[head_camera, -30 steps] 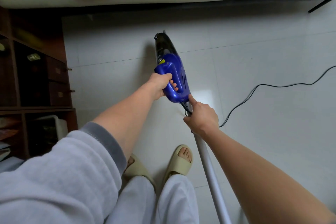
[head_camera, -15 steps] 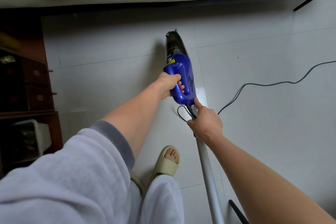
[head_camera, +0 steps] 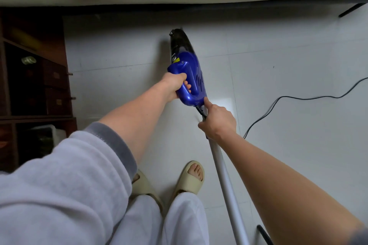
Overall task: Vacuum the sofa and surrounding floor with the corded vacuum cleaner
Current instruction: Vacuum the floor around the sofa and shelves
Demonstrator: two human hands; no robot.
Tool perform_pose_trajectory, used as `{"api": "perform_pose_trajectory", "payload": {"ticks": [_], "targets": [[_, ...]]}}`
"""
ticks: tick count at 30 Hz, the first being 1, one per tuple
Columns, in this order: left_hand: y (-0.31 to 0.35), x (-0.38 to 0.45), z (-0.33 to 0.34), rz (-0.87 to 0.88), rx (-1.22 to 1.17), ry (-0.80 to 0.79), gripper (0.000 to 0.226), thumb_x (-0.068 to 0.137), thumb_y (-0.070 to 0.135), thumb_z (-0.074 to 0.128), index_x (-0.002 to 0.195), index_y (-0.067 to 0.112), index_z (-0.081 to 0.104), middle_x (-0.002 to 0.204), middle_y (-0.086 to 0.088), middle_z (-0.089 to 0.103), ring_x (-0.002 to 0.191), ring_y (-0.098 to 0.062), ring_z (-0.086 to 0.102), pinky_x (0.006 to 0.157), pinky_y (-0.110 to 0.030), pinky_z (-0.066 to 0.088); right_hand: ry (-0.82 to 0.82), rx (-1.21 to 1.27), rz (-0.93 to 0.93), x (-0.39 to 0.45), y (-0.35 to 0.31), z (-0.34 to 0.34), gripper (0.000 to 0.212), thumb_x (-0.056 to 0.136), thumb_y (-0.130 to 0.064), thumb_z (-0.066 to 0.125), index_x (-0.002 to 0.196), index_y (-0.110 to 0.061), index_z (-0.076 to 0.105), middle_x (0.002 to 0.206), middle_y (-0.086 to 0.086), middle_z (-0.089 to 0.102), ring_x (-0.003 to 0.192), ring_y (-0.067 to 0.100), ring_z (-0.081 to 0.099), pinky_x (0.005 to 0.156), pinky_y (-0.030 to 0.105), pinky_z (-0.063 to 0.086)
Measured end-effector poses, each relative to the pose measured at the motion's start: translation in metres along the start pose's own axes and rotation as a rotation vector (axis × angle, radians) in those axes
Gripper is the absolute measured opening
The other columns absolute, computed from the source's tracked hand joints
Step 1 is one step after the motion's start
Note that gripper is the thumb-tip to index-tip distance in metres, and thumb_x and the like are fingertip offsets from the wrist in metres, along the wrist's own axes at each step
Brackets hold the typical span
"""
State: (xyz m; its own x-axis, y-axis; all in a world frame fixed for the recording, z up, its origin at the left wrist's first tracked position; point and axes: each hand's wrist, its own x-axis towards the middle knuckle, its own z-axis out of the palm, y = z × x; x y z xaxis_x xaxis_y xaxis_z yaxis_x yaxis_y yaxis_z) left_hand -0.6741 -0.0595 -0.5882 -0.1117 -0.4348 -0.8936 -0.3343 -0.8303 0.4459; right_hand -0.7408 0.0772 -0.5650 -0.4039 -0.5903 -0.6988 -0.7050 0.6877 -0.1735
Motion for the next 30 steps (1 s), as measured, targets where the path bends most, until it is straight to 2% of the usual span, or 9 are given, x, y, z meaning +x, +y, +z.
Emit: {"api": "perform_pose_trajectory", "payload": {"ticks": [3,14,20,25,30], "targets": [[0.003,0.003,-0.022,-0.001,-0.046,0.026,0.016,0.096,0.007,0.048,0.081,0.007,0.051,0.07,-0.003,0.052,0.06,-0.013,0.055,0.052,-0.027,0.049,-0.007,-0.029,-0.039,0.003,-0.02,-0.001,0.053,0.078,-0.01,0.056,0.125,-0.028,0.04,0.083,0.001,0.059,0.072,0.026,0.058,0.048,0.026,0.035],[0.003,0.006,-0.105,-0.013,-0.178,0.09,0.018,0.097,0.008,0.047,0.079,0.007,0.05,0.068,-0.003,0.05,0.06,-0.013,0.053,0.051,-0.026,0.047,-0.038,-0.131,-0.162,-0.002,-0.093,0.009,0.053,0.078,-0.007,0.056,0.125,-0.024,0.041,0.082,0.001,0.056,0.068,0.025,0.053,0.044,0.025,0.03],[-0.013,0.0,-0.153,-0.028,-0.265,0.134,0.007,0.096,0.009,0.049,0.097,0.004,0.053,0.07,-0.003,0.052,0.062,-0.013,0.055,0.054,-0.026,0.048,-0.071,-0.202,-0.23,-0.017,-0.129,0.02,0.053,0.078,-0.005,0.055,0.125,-0.025,0.041,0.081,0.001,0.055,0.071,0.025,0.053,0.052,0.027,0.034],[-0.025,-0.014,-0.197,-0.036,-0.336,0.199,0.015,0.095,0.008,0.05,0.08,0.006,0.052,0.071,-0.004,0.054,0.063,-0.014,0.056,0.055,-0.026,0.049,-0.12,-0.272,-0.295,-0.034,-0.164,0.029,0.063,0.08,-0.005,0.056,0.137,-0.025,0.036,0.088,0.003,0.052,0.077,0.026,0.05,0.06,0.03,0.037],[-0.039,-0.024,-0.235,-0.038,-0.43,0.263,0.021,0.093,0.002,0.044,0.073,0.006,0.048,0.067,-0.005,0.047,0.06,-0.014,0.052,0.052,-0.025,0.047,-0.119,-0.382,-0.384,-0.048,-0.197,0.036,0.057,0.081,-0.002,0.054,0.133,-0.02,0.038,0.09,0.004,0.051,0.078,0.026,0.047,0.061,0.03,0.035]]}}
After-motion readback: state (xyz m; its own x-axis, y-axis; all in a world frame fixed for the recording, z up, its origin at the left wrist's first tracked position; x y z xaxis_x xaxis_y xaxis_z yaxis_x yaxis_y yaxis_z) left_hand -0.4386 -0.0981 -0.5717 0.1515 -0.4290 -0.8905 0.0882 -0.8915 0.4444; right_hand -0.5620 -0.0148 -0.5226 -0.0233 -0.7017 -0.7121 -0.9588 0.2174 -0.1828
